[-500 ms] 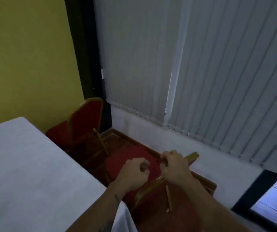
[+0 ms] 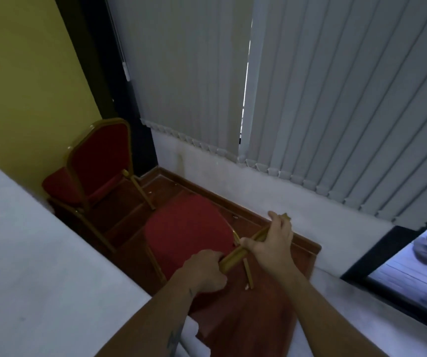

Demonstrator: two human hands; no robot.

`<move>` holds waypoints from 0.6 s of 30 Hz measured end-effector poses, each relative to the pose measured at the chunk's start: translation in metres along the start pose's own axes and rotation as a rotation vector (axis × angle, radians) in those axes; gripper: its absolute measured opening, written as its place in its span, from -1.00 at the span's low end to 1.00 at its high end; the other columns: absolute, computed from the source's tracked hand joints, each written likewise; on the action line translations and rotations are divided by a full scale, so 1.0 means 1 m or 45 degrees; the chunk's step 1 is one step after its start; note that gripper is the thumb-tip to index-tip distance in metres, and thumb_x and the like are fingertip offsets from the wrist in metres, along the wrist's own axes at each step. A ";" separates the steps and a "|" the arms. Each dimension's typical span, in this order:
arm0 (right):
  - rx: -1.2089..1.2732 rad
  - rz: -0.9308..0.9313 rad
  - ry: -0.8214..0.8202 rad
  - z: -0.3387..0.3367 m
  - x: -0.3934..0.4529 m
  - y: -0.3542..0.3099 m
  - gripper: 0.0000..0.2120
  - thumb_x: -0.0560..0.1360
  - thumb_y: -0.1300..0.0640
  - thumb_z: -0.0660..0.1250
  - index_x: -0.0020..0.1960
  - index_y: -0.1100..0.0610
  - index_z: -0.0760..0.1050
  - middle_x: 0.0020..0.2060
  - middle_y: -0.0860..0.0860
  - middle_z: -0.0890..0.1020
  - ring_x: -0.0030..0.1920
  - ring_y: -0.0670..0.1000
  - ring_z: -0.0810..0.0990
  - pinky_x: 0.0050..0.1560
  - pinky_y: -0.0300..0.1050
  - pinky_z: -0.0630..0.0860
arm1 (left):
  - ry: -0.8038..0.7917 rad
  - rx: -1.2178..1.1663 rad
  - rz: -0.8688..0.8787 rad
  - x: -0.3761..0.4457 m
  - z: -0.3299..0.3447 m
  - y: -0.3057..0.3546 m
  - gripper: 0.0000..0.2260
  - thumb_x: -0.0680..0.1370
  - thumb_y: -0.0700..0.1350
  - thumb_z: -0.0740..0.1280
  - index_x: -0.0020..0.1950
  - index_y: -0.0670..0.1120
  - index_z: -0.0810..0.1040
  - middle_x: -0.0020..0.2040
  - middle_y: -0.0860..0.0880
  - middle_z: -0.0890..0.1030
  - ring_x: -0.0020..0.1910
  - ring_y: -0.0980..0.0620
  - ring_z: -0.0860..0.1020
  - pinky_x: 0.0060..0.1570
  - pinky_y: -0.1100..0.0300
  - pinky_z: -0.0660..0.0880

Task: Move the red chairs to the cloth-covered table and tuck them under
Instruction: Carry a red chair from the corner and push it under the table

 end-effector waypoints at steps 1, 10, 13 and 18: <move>0.093 0.064 0.072 0.001 -0.002 0.001 0.04 0.33 0.05 0.63 0.62 0.07 0.09 0.56 0.13 0.07 0.55 0.18 0.05 0.48 0.16 0.18 | -0.019 -0.010 -0.031 0.003 0.003 -0.006 -0.65 0.36 -0.04 0.32 0.14 0.08 0.59 0.03 0.00 0.61 0.01 -0.08 0.62 0.06 -0.04 0.60; 0.890 0.753 -0.048 0.045 0.000 0.011 -0.57 0.50 0.24 0.41 0.28 0.19 0.30 -0.27 0.11 0.52 -0.36 0.05 0.61 -0.44 -0.03 0.59 | -0.218 0.131 -0.083 0.018 0.002 -0.013 -0.56 0.42 -0.03 0.33 0.31 -0.02 0.49 0.19 -0.13 0.54 0.15 -0.15 0.56 0.16 -0.03 0.56; 0.925 0.711 -0.016 0.044 0.002 0.006 -0.73 0.48 0.31 0.35 0.12 0.21 0.36 -0.34 0.11 0.45 -0.37 0.09 0.55 -0.42 0.04 0.62 | -0.213 0.202 -0.071 0.018 0.000 -0.010 -0.54 0.49 0.01 0.35 0.36 -0.11 0.46 0.29 -0.18 0.50 0.23 -0.20 0.53 0.14 0.04 0.50; 0.974 0.656 -0.059 0.044 0.010 -0.006 -0.79 0.46 0.34 0.32 0.04 0.20 0.36 -0.34 0.10 0.41 -0.35 0.09 0.50 -0.48 -0.07 0.57 | -0.129 0.241 -0.085 0.018 -0.014 -0.008 -0.56 0.51 -0.03 0.33 0.36 -0.13 0.48 0.33 -0.19 0.50 0.27 -0.19 0.53 0.11 0.08 0.47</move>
Point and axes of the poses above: each hand's wrist, its own x-axis towards the middle knuckle, its own z-axis out of the palm, y = z × x, the point moved 4 cm from there along x, towards the middle knuckle
